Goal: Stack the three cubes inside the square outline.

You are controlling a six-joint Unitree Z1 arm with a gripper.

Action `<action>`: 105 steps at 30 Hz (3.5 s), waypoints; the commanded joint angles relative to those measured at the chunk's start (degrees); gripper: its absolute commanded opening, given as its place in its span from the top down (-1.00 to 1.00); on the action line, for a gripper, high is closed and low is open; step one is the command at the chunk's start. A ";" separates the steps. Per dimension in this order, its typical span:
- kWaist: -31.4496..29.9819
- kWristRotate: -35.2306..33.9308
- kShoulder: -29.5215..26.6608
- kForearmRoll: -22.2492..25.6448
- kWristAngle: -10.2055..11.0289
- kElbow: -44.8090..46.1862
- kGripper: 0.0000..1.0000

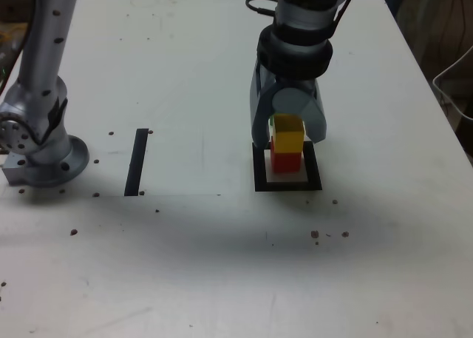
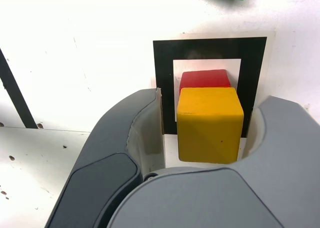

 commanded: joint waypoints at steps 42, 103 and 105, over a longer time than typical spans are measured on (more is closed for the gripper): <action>8.82 18.63 -3.20 6.91 5.05 -2.59 -0.98; 13.11 20.97 6.33 -3.89 6.70 -0.28 -0.27; 13.11 20.96 6.37 -3.91 6.75 -0.41 -0.19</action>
